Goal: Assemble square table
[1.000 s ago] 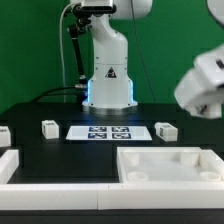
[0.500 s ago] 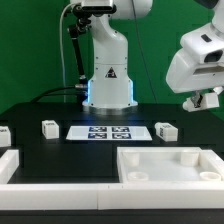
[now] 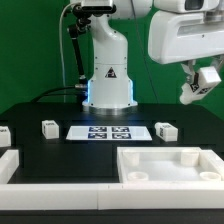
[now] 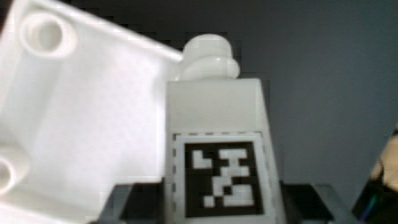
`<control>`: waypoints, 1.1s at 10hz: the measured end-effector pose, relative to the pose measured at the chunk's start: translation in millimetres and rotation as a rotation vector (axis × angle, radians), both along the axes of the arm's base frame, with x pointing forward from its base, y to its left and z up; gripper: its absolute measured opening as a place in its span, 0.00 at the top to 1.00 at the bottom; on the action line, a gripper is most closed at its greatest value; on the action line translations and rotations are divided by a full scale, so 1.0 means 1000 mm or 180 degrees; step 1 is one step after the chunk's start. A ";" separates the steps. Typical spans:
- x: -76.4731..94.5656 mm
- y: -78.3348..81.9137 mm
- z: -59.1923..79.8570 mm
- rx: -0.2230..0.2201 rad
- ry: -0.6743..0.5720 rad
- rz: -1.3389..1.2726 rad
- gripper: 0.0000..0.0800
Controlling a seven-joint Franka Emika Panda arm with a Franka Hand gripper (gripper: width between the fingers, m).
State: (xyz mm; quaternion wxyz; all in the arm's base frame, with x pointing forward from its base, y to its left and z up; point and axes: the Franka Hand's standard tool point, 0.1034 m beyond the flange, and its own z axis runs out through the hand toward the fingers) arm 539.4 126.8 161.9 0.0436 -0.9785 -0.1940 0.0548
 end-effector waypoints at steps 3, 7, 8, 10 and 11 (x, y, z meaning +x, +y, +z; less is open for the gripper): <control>0.007 -0.004 -0.018 0.0248 -0.0654 -0.0116 0.64; 0.060 -0.025 -0.024 0.0360 -0.1200 -0.0204 0.64; 0.067 -0.028 -0.018 0.0355 -0.1423 -0.0193 0.64; 0.067 -0.038 -0.023 0.0314 -0.1814 -0.0171 0.64; 0.071 -0.045 -0.022 0.0286 -0.2083 -0.0166 0.64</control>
Offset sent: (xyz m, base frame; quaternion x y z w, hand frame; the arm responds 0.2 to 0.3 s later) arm 0.0435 0.0030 -0.0161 0.0483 0.1197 0.0101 0.9916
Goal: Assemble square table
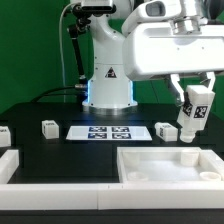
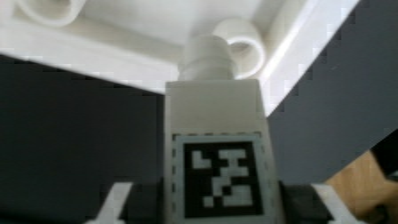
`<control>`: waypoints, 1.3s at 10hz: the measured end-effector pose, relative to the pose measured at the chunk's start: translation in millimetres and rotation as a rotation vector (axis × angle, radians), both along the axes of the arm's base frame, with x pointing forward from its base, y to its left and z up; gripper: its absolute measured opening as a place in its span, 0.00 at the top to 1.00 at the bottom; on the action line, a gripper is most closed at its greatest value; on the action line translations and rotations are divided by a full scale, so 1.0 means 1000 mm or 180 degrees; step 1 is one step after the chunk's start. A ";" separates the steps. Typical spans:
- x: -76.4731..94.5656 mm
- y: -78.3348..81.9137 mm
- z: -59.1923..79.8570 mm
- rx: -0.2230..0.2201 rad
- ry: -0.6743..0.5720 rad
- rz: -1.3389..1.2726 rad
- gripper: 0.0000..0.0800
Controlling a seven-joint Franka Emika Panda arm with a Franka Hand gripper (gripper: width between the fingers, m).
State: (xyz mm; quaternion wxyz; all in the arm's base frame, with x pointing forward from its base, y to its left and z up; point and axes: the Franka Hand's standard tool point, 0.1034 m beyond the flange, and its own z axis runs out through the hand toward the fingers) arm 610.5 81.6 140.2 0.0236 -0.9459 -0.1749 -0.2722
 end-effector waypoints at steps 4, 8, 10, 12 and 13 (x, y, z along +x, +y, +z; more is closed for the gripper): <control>0.006 -0.006 -0.010 0.0024 0.0023 -0.0017 0.64; 0.029 0.028 -0.015 0.0282 -0.0030 0.0000 0.64; 0.020 0.038 -0.027 0.0292 -0.0013 0.0031 0.64; 0.011 0.037 -0.036 0.0275 0.0026 0.0038 0.64; 0.008 0.034 -0.041 0.0271 0.0052 0.0029 0.64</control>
Offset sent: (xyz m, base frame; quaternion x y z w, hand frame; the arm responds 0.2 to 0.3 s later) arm 0.0293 0.0197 -0.0059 0.1407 0.0155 0.0607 0.9881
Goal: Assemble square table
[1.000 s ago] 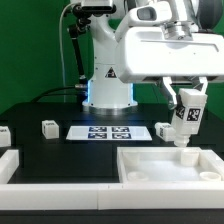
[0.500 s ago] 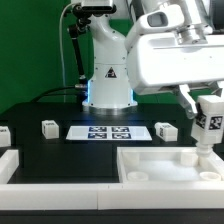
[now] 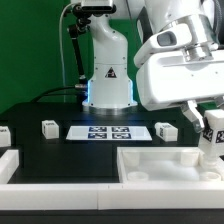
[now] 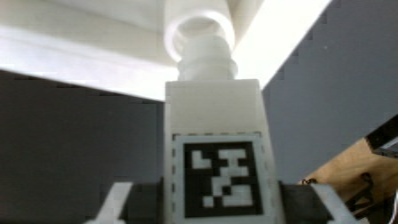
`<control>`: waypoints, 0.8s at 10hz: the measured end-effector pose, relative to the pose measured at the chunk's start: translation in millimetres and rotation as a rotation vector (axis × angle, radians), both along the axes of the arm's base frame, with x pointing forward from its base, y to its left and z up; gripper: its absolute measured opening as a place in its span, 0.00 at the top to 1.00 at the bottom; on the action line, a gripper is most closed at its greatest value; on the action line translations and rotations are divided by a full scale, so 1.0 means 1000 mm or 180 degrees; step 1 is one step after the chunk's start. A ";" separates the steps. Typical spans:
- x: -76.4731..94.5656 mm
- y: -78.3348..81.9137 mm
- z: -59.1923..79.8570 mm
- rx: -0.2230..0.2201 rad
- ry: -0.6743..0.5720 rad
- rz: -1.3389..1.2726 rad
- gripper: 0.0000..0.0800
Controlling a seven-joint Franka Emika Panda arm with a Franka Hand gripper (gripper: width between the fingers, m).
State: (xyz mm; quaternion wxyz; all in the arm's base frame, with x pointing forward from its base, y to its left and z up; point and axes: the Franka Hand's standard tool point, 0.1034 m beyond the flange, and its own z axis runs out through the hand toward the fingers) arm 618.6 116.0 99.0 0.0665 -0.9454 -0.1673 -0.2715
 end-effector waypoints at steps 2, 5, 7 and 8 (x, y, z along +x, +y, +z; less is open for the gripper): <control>-0.002 0.000 -0.009 0.0011 0.0019 -0.0015 0.64; 0.006 0.002 -0.012 0.0039 -0.0019 -0.0030 0.64; 0.006 0.003 -0.017 0.0046 -0.0003 -0.0036 0.64; 0.006 0.002 -0.018 0.0044 0.0001 -0.0037 0.64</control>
Offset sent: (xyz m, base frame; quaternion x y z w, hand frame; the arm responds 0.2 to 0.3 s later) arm 0.0130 0.0054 -0.0091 -0.0074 0.0061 0.0095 0.9999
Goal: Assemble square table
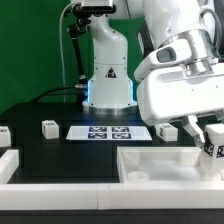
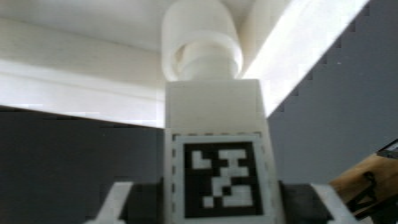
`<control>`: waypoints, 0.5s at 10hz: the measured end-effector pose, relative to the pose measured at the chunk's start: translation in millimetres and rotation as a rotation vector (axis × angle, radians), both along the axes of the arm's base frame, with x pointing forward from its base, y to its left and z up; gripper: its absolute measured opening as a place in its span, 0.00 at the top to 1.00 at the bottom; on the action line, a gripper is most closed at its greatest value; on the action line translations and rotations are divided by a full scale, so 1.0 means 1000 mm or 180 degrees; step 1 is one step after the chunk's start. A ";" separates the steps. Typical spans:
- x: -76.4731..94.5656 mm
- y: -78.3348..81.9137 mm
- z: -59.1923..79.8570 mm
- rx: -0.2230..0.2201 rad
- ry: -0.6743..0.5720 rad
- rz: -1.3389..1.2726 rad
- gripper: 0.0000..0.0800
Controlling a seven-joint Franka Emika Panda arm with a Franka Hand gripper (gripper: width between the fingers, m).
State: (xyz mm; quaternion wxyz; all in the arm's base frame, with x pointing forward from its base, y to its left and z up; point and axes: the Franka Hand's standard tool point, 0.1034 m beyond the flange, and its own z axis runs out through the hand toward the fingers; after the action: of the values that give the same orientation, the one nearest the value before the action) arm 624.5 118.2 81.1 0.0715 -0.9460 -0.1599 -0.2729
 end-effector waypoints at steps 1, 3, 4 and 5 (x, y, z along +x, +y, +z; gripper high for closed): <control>0.000 0.000 0.000 0.0000 0.0003 0.0001 0.64; 0.000 0.000 0.000 0.0000 0.0003 0.0001 0.31; 0.000 0.000 0.000 0.0000 0.0003 0.0001 0.31; 0.000 0.000 0.000 0.0000 0.0003 0.0001 0.21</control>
Offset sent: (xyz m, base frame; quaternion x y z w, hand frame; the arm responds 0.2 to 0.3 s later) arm 0.0000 0.0000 0.0000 0.0000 0.0000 0.0000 1.0000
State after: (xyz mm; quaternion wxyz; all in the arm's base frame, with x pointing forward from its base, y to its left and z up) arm 624.3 118.2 80.9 0.0716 -0.9461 -0.1600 -0.2724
